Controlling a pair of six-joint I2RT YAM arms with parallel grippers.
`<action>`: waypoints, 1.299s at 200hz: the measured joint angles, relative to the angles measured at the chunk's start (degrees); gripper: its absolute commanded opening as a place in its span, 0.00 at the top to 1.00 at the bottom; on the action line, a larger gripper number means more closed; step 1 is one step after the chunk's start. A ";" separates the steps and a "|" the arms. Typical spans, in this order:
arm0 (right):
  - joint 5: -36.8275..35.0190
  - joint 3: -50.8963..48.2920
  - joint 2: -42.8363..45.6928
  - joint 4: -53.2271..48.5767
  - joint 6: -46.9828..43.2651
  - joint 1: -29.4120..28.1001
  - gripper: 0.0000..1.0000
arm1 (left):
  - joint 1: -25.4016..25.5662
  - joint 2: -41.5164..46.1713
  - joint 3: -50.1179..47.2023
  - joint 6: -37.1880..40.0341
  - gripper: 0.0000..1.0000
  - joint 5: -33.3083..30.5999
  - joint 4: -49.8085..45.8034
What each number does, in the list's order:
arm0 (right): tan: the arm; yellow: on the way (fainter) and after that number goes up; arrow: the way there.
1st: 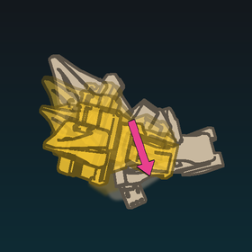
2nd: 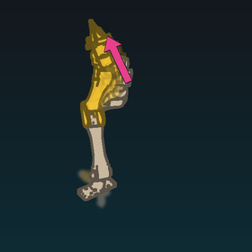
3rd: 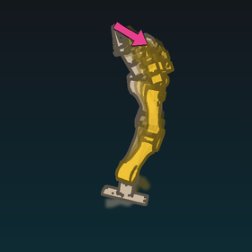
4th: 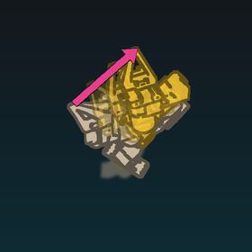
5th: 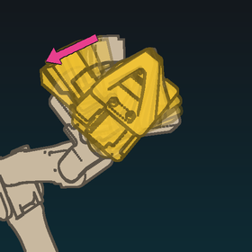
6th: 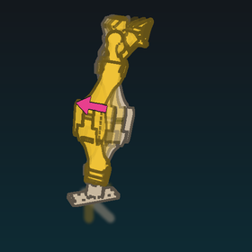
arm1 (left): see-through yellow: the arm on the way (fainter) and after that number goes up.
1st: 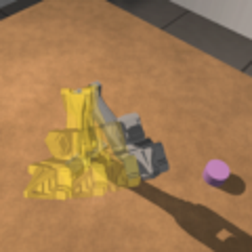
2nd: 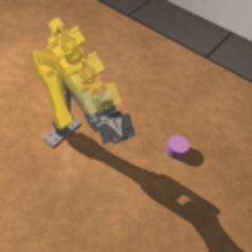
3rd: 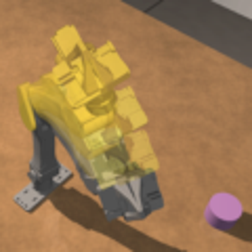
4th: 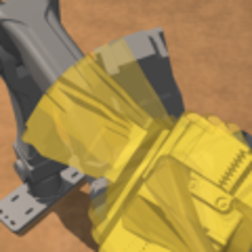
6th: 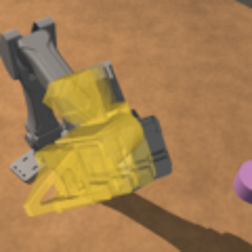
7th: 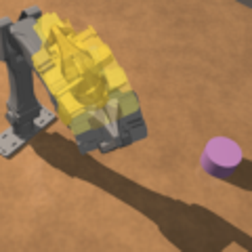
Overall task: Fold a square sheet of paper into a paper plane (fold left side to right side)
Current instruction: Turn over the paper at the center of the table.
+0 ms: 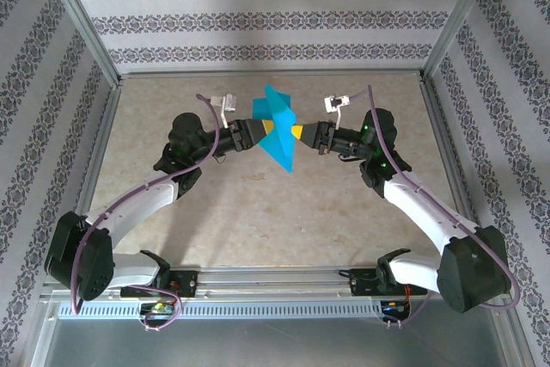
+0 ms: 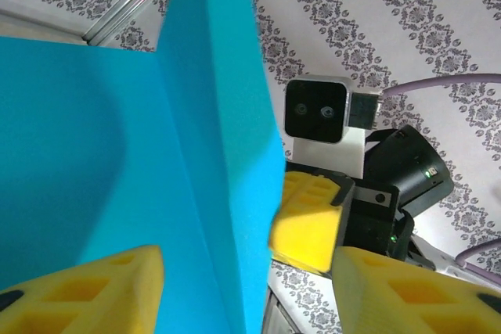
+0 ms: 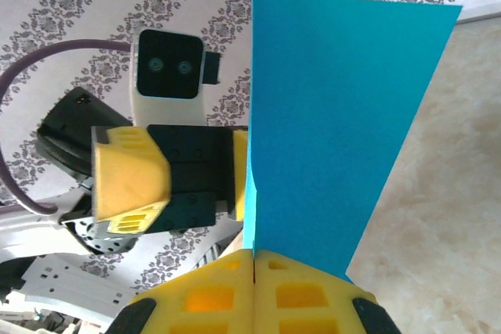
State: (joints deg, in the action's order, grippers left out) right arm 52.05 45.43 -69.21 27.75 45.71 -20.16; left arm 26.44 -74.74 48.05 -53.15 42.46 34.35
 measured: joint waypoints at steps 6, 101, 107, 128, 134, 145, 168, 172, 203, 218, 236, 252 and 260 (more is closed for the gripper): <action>0.04 0.00 -0.02 0.39 0.42 -0.33 1.00 | 0.09 -0.35 0.00 -0.07 0.47 0.09 0.07; 0.09 0.00 -1.84 2.51 2.40 -1.49 0.95 | 0.61 -1.92 0.26 0.20 0.88 0.76 0.00; 0.09 0.00 -1.86 2.51 2.38 -1.49 0.94 | 0.61 -1.90 0.26 0.20 0.90 0.72 -0.02; -0.07 0.00 -1.86 2.47 2.38 -1.44 0.85 | 0.63 -1.70 0.26 0.37 0.94 0.46 -0.02; -0.11 0.00 -1.84 2.36 2.43 -1.36 0.80 | 0.63 -1.60 0.26 0.39 0.95 0.33 -0.02; -0.22 -0.09 -1.62 2.10 2.25 -0.96 0.72 | 0.63 -1.31 0.26 0.44 0.95 -0.11 -0.02; -1.33 -1.33 0.96 0.33 2.23 0.87 0.55 | 0.63 -0.61 0.24 0.61 0.98 -0.90 -0.02; -1.66 -1.66 1.70 0.04 1.90 1.33 0.53 | 0.63 -0.52 0.24 0.61 0.98 -0.98 -0.02; -3.80 -4.81 7.32 -2.47 1.64 4.28 0.27 | 0.81 -0.42 0.17 0.87 0.99 -1.60 0.02; -4.04 -6.10 8.33 -3.06 1.81 4.33 0.17 | 1.18 -0.42 0.17 1.01 0.99 -1.77 0.07; -4.04 -7.26 8.17 -3.15 2.62 3.28 0.10 | 1.62 -0.42 0.17 1.07 0.99 -1.84 0.22; -4.00 -7.61 7.74 -3.13 2.82 1.14 0.09 | 1.92 -0.42 0.17 1.18 0.99 -1.79 0.50; -3.98 -7.61 7.52 -2.99 2.84 -0.09 0.09 | 2.08 -0.44 0.17 1.27 0.99 -1.77 0.61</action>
State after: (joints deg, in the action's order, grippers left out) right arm 48.07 37.82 -61.69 24.75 48.56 -20.25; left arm 28.51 -75.18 48.23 -51.88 40.69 34.96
